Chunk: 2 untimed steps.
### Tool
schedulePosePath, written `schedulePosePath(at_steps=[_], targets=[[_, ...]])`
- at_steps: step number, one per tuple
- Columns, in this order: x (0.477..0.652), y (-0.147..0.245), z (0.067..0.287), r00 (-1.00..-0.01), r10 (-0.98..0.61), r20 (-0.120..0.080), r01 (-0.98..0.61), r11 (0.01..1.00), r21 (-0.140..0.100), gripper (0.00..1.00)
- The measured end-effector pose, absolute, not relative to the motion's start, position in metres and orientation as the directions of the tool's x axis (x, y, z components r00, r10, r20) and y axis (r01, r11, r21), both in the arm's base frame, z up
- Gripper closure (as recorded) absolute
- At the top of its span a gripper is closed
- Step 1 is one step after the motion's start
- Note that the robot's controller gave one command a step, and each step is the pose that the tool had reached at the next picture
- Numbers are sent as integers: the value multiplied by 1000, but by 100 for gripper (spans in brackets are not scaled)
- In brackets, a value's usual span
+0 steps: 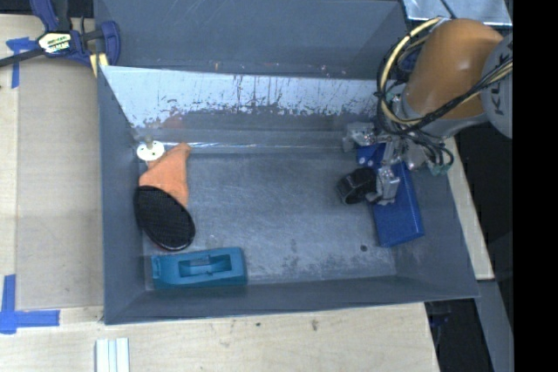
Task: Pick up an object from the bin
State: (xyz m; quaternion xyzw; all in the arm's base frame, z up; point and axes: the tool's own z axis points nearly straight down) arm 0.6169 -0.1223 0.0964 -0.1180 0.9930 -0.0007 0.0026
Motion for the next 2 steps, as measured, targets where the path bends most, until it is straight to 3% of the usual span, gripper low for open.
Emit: schedulePosePath(at_steps=[1,2], targets=[[606,-118,74,-842,-540,-8,-540,842,4,0],[629,-116,71,-409,-912,-28,-913,408,18,100]])
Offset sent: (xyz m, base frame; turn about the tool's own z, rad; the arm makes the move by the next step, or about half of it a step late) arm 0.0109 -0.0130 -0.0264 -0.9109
